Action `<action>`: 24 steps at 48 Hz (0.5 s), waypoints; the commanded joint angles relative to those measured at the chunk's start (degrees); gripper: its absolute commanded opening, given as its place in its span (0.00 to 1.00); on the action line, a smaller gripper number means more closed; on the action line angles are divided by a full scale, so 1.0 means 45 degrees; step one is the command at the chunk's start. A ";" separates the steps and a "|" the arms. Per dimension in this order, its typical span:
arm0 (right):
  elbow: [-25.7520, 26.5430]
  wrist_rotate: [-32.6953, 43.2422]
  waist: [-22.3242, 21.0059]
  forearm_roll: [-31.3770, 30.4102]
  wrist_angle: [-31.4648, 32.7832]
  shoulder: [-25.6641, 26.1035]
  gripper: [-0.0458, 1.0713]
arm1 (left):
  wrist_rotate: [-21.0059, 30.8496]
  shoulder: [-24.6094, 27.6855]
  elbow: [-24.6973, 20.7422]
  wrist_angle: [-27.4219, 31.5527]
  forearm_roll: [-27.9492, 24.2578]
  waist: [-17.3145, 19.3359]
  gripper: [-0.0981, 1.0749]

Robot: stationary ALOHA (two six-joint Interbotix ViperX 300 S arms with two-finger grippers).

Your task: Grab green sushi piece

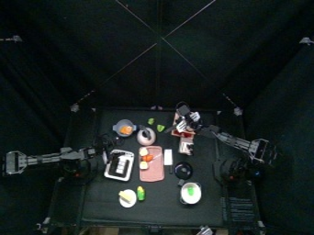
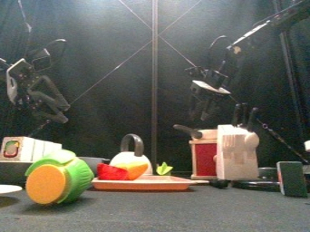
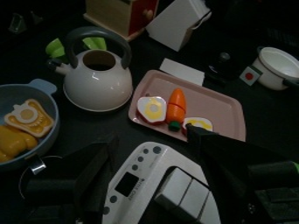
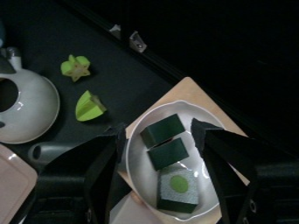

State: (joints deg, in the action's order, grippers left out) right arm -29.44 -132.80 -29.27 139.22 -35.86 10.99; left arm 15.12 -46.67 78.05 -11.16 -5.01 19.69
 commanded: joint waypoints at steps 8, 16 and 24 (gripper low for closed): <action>0.0078 -0.0039 0.1934 0.0938 0.0039 0.1172 0.87 | -0.0020 0.0020 -0.0176 -0.0293 -0.0020 0.0039 0.90; -0.0293 -0.0059 0.4102 0.1641 -0.0020 0.1719 0.87 | -0.0020 0.0020 -0.0156 -0.0293 0.0000 0.0039 0.90; -0.0937 0.0000 0.6777 0.3203 -0.0605 0.1641 0.87 | 0.0020 0.0020 -0.0176 -0.0293 0.0020 0.0039 0.90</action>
State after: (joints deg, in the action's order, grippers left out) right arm -33.31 -132.89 -4.66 150.12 -37.44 17.49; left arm 15.12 -46.67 78.05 -11.95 -5.01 19.69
